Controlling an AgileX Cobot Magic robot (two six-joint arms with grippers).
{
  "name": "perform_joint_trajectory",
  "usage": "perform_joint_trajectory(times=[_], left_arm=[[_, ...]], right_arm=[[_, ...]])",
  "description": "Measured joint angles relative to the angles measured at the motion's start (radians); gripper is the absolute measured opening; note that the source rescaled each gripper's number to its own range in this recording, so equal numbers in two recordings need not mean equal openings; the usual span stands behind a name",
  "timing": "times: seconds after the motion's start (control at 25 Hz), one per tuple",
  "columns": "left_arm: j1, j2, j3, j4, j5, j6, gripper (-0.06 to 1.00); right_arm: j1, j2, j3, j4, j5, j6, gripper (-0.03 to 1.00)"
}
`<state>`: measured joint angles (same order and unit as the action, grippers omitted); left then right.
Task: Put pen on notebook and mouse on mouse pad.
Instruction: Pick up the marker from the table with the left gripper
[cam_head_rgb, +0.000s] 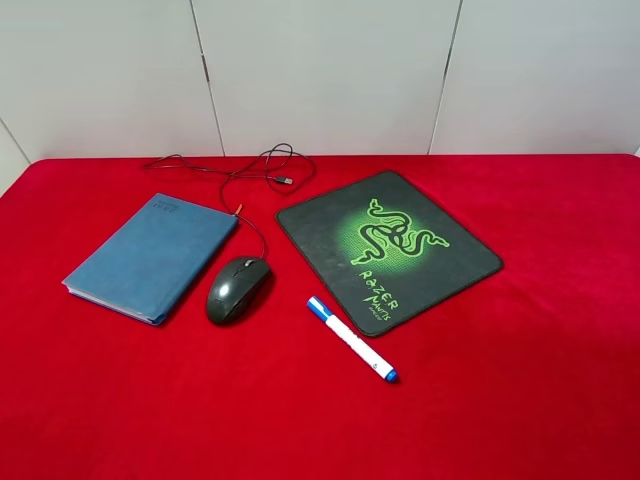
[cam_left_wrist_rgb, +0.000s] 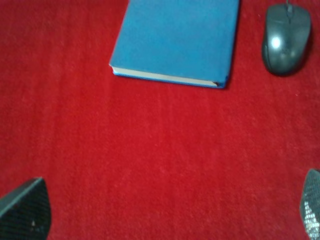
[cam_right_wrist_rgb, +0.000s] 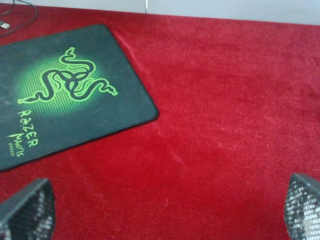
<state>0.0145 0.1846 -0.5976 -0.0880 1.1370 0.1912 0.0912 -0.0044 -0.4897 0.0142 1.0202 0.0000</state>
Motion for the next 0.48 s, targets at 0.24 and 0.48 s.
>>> perform_joint_trajectory(times=[0.24,0.48], left_arm=[[-0.002,0.160,-0.069,-0.070,0.002,-0.003,1.00],[-0.046,0.289,-0.115,-0.108,0.005,-0.026,1.00]], right_arm=[[0.000,0.000,0.000,0.000,0.000,0.000,1.00],[0.000,0.000,0.000,0.000,0.000,0.000,1.00]])
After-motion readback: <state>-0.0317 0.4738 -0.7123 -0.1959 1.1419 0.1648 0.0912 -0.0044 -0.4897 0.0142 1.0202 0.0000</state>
